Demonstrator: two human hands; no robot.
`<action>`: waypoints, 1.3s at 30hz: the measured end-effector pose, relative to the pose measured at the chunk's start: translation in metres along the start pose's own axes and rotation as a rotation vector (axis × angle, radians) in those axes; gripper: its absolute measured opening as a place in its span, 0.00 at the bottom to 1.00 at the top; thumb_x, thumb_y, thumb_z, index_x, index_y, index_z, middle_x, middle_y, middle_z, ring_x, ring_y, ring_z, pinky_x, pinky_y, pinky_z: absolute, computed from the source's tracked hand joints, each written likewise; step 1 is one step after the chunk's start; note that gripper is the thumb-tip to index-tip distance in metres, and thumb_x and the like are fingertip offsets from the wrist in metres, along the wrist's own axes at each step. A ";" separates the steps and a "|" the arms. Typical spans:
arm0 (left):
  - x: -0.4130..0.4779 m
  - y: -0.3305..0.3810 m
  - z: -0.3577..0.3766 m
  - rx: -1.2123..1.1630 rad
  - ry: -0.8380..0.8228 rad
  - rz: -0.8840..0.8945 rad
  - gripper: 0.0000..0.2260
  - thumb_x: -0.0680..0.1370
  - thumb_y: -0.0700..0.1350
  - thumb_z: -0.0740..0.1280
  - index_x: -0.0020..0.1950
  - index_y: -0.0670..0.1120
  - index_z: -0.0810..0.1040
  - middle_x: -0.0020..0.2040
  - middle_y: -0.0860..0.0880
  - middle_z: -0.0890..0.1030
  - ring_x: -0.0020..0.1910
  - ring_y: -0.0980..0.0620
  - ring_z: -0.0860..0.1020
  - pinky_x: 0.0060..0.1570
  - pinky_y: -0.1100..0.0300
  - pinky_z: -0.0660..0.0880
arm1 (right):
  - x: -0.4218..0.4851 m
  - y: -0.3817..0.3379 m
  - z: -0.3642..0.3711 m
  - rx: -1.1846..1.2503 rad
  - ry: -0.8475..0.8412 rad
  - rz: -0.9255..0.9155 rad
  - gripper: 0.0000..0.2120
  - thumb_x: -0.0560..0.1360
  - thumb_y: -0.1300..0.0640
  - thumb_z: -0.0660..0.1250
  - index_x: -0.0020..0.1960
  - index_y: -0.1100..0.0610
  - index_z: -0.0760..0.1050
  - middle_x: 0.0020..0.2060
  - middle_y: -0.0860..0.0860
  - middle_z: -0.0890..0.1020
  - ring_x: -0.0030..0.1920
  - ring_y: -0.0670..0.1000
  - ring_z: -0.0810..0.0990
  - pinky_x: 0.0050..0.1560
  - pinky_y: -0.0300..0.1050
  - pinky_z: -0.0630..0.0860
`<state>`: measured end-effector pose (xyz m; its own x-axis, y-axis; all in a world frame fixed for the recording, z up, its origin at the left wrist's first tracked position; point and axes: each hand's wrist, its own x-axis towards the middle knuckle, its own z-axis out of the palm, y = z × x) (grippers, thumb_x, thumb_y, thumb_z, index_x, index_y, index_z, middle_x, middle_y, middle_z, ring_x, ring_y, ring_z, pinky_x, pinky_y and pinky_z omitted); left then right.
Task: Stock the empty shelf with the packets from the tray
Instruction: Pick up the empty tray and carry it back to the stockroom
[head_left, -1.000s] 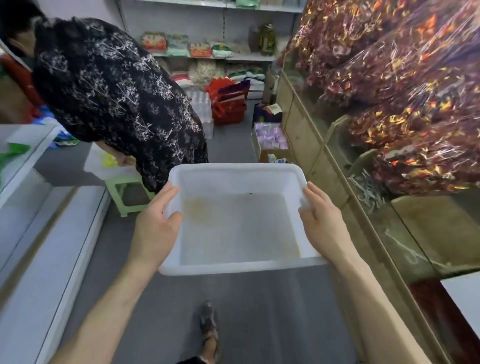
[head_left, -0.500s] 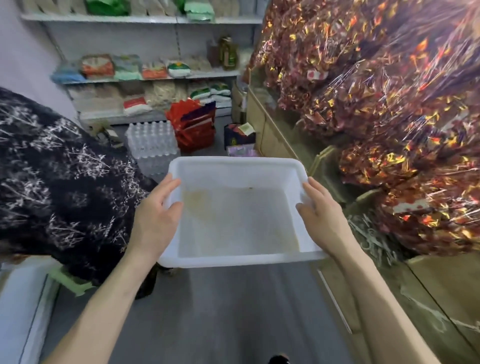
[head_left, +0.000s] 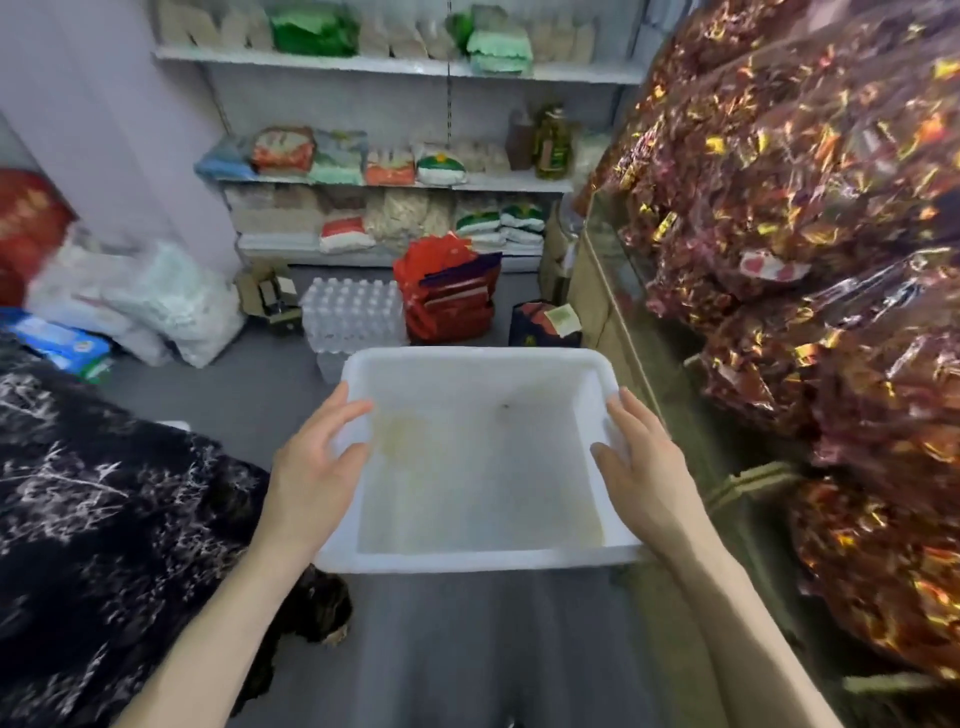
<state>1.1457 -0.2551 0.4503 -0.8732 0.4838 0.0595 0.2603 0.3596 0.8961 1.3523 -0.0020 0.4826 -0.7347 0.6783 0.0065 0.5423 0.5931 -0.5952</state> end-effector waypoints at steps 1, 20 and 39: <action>0.020 -0.001 0.002 -0.008 0.025 -0.009 0.21 0.79 0.35 0.65 0.68 0.53 0.79 0.77 0.63 0.66 0.75 0.69 0.63 0.77 0.56 0.62 | 0.028 -0.003 -0.001 -0.002 -0.006 -0.029 0.26 0.84 0.55 0.62 0.80 0.48 0.63 0.81 0.44 0.57 0.80 0.49 0.58 0.73 0.42 0.55; 0.425 -0.068 -0.063 -0.004 0.171 -0.039 0.23 0.78 0.33 0.66 0.66 0.56 0.80 0.77 0.64 0.66 0.69 0.78 0.62 0.67 0.67 0.63 | 0.450 -0.140 0.130 0.068 -0.105 -0.143 0.27 0.82 0.57 0.64 0.79 0.50 0.64 0.81 0.46 0.59 0.80 0.50 0.59 0.76 0.50 0.61; 0.765 -0.152 -0.087 0.156 0.268 -0.026 0.22 0.76 0.29 0.67 0.62 0.52 0.83 0.77 0.60 0.68 0.73 0.69 0.66 0.66 0.77 0.61 | 0.803 -0.210 0.274 0.246 -0.197 -0.104 0.24 0.84 0.58 0.58 0.79 0.50 0.65 0.81 0.45 0.59 0.79 0.49 0.61 0.75 0.46 0.60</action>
<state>0.4024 -0.0090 0.3981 -0.9526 0.2524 0.1698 0.2782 0.4972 0.8218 0.5371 0.2991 0.3929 -0.8586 0.5087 -0.0637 0.3633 0.5161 -0.7756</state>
